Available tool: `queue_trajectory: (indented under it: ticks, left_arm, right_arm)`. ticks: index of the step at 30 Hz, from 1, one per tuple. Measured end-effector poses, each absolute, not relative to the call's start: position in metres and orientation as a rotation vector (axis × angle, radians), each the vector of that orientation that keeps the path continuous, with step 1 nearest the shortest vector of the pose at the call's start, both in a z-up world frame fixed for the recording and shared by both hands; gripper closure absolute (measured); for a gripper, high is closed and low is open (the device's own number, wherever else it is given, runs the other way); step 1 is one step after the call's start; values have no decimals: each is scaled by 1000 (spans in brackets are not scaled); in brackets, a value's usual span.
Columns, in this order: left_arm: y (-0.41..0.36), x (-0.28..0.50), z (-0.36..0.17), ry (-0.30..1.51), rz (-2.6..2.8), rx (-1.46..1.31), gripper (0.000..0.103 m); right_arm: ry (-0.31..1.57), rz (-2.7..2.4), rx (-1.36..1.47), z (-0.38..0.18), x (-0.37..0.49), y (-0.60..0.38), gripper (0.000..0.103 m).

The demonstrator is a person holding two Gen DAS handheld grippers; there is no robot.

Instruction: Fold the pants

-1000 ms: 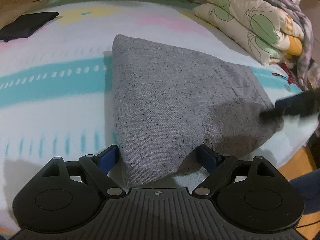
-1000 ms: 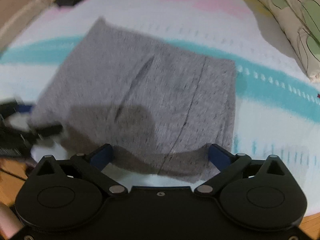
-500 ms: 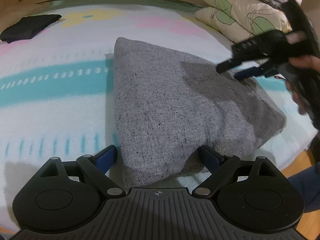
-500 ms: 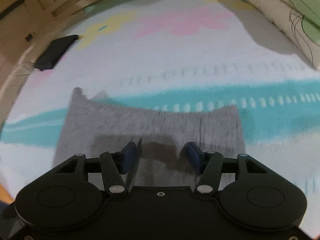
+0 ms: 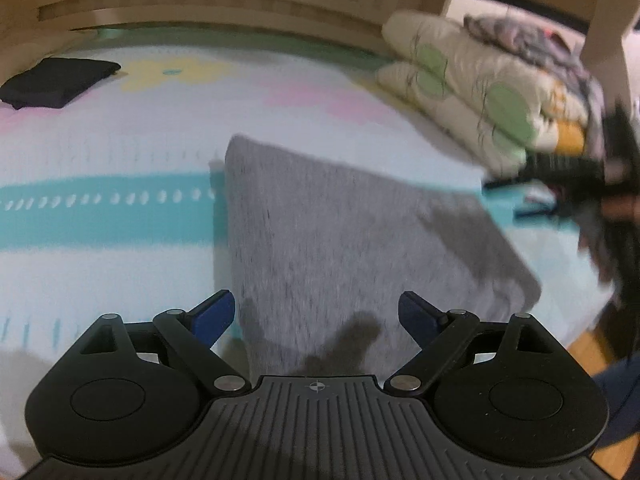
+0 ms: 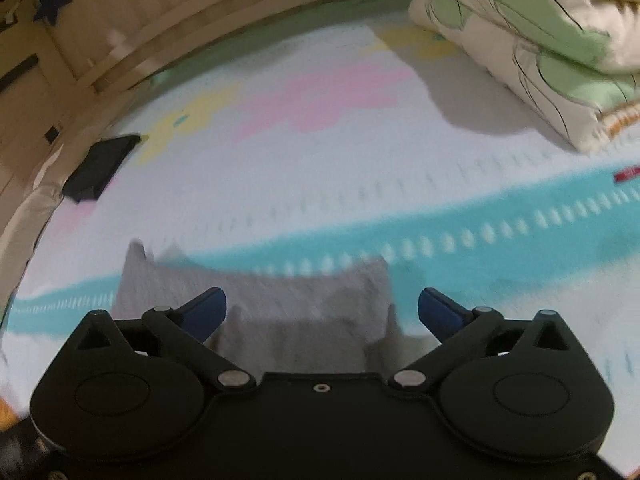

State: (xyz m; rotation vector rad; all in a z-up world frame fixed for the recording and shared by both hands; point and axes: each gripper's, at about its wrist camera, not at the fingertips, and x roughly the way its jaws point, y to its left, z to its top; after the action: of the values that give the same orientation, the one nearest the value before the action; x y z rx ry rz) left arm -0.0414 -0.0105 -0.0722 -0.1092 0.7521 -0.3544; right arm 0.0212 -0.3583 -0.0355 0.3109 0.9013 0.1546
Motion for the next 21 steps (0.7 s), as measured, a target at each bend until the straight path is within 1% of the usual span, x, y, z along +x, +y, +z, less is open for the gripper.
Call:
queue_trajectory:
  ticks: [5,9,12,19,21]
  left_arm:
    - [-4,-25,-66,750,-363,-188,13]
    - [12,-8,-71,793,-356,-301,13]
    - [22,10,-80,845,-348,-355,13]
    - [33,40,-109,975,-383,-422,13]
    - [32,43,-115,946,-404,-425,12]
  right_arm:
    - [1002,195,434,-63,12,-376,0]
    - [1076,292,484,-82,17,-366,0]
    - [1061,302,478,-83,17,-364,0]
    - [1044,322,632,-86,15,-395,0]
    - [1042,353,663,-91,16,-399,0]
